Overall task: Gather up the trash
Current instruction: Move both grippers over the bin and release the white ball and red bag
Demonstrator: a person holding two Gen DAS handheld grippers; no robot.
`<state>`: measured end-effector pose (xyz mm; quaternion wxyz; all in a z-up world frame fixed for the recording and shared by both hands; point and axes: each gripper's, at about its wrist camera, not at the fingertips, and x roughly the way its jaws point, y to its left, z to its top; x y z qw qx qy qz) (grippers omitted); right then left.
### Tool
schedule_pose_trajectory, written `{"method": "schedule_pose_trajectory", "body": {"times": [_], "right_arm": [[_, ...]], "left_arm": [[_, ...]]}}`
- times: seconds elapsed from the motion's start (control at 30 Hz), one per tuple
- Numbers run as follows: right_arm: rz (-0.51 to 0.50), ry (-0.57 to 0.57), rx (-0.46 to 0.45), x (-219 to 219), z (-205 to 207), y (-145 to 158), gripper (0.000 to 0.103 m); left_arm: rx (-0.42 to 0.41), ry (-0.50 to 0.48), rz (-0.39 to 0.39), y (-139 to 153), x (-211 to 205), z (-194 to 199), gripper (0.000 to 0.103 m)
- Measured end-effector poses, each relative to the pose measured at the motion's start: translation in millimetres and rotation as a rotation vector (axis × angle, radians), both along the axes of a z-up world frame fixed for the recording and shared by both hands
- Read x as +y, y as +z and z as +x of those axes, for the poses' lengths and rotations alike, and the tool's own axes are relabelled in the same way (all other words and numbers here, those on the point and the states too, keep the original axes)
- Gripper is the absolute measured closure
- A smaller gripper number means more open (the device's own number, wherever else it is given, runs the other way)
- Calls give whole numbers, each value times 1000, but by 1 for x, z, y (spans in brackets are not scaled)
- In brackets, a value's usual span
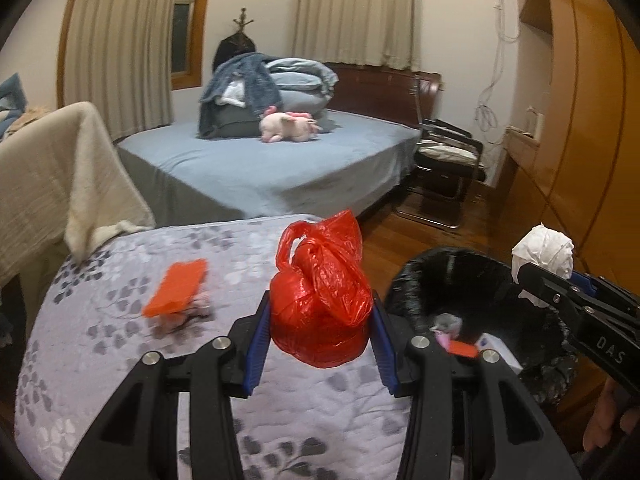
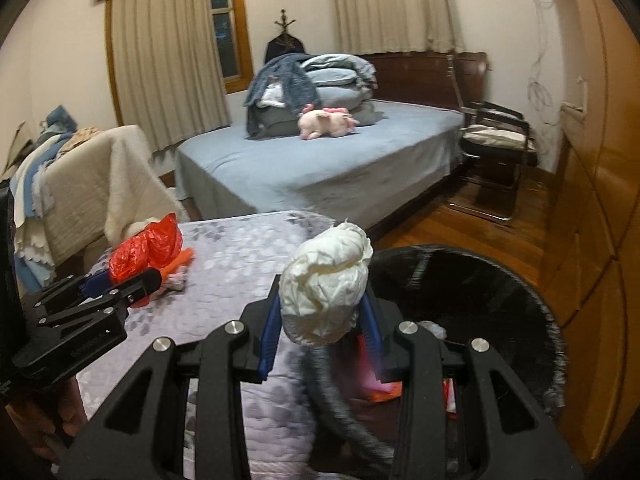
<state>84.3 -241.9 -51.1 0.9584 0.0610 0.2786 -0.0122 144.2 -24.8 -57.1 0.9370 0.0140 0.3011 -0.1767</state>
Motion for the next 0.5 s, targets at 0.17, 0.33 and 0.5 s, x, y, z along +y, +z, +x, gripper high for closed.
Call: {"method": "schedule_pose_trajectory", "body": {"times": [0.17, 0.33, 0.5], "right_arm": [[-13, -60, -1, -26, -7, -2, 68], [-32, -111, 2, -49, -12, -5, 68], [-34, -152, 17, -73, -12, -15, 68]], "left_arm": [[1, -62, -10, 0, -31, 1, 58], [6, -129, -18, -4, -65, 4, 58], [6, -182, -23, -8, -94, 10, 58]]}}
